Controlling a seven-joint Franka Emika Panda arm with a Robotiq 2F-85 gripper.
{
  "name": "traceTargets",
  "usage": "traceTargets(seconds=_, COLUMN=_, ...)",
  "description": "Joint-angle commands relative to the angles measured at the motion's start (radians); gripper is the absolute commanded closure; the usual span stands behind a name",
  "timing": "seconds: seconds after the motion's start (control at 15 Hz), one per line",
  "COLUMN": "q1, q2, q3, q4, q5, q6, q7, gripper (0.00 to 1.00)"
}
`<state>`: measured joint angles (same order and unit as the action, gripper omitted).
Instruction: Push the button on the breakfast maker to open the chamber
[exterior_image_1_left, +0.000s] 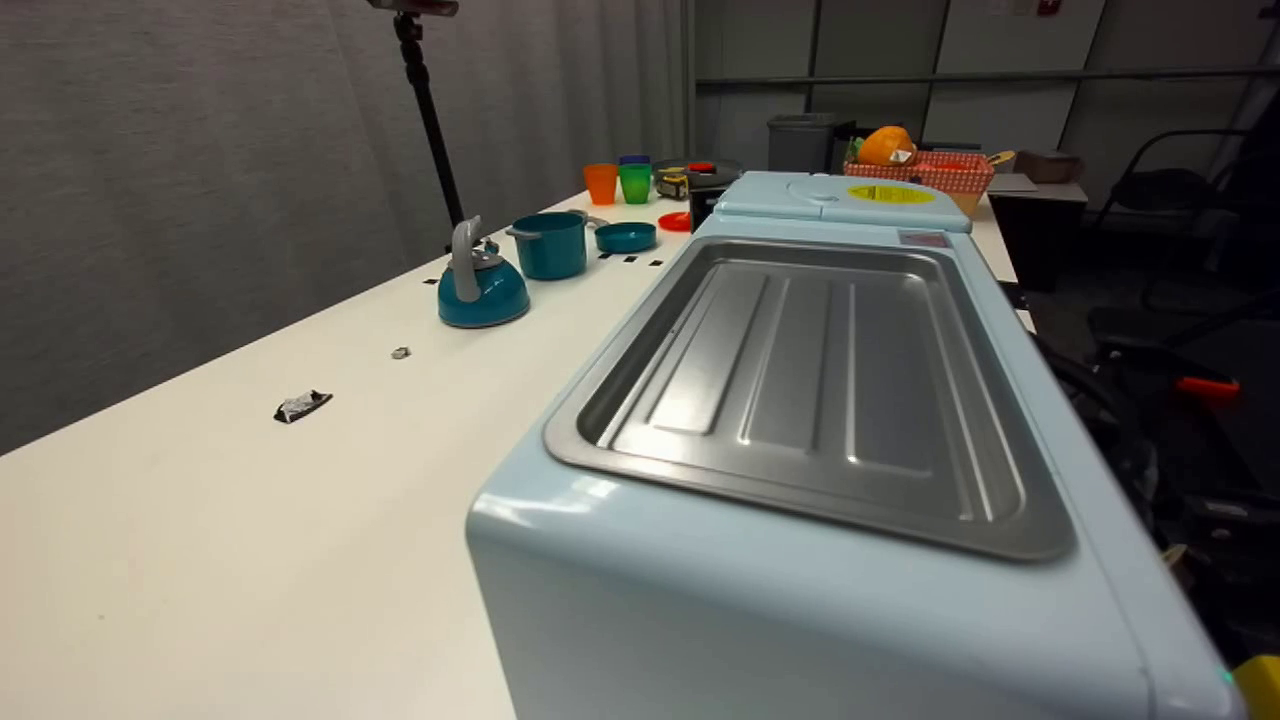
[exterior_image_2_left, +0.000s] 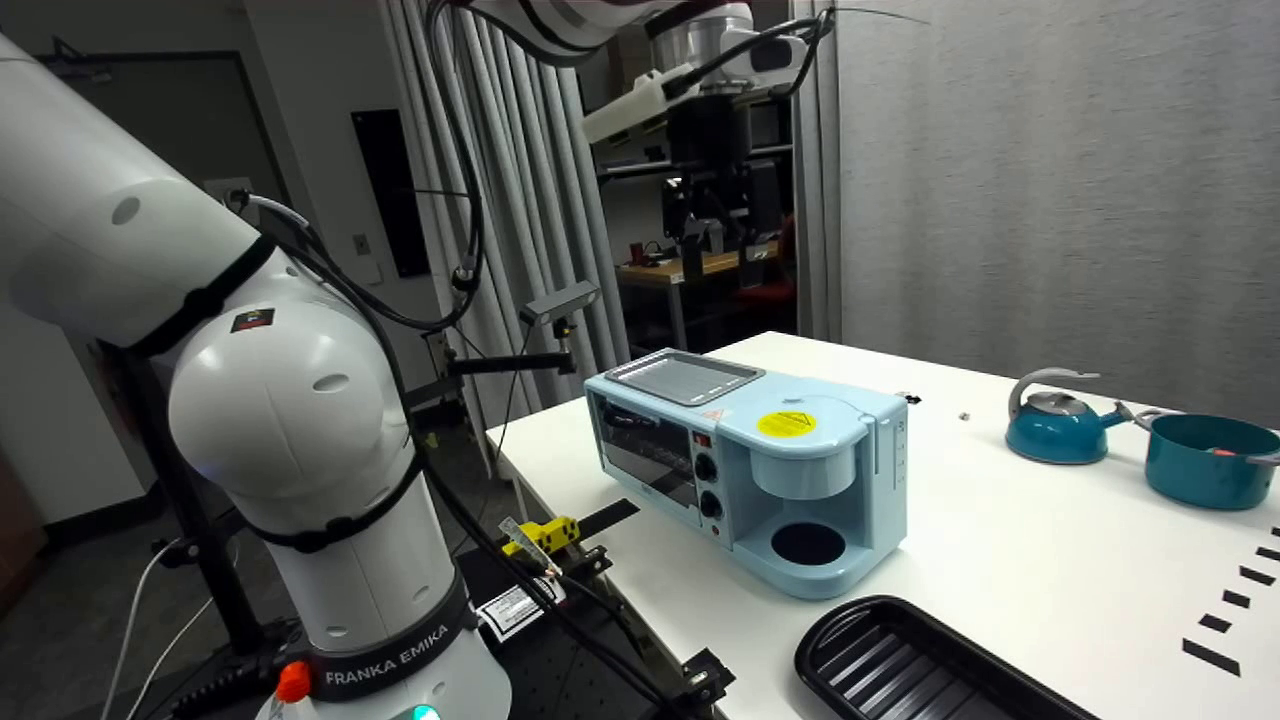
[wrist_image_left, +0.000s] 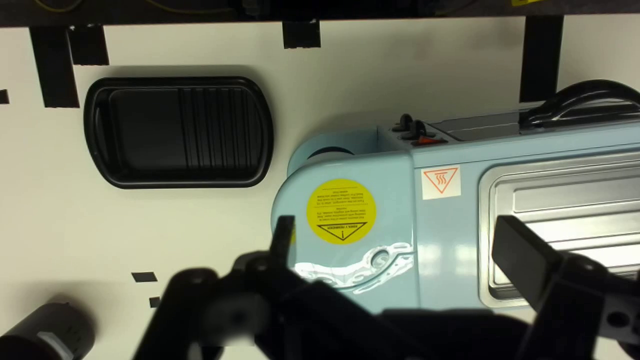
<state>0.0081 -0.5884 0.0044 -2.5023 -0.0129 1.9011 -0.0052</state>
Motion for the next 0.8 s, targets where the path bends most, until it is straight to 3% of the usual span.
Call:
traceTargets(seconds=0.0, q1=-0.005, q2=0.026, q3=-0.004, q4=0.020, q5=-0.006, q6=-0.003, q7=-0.006, gripper=0.00)
traceTargets(seconds=0.67, q1=-0.012, q2=0.179, q3=-0.037, q4=0.120, q5=-0.007, q6=0.031, q7=-0.030, gripper=0.00)
traceTargets(seconds=0.73, q1=0.004, q2=0.186, q3=0.002, q4=0.076, q5=-0.002, q6=0.098, q7=0.030, gripper=0.00)
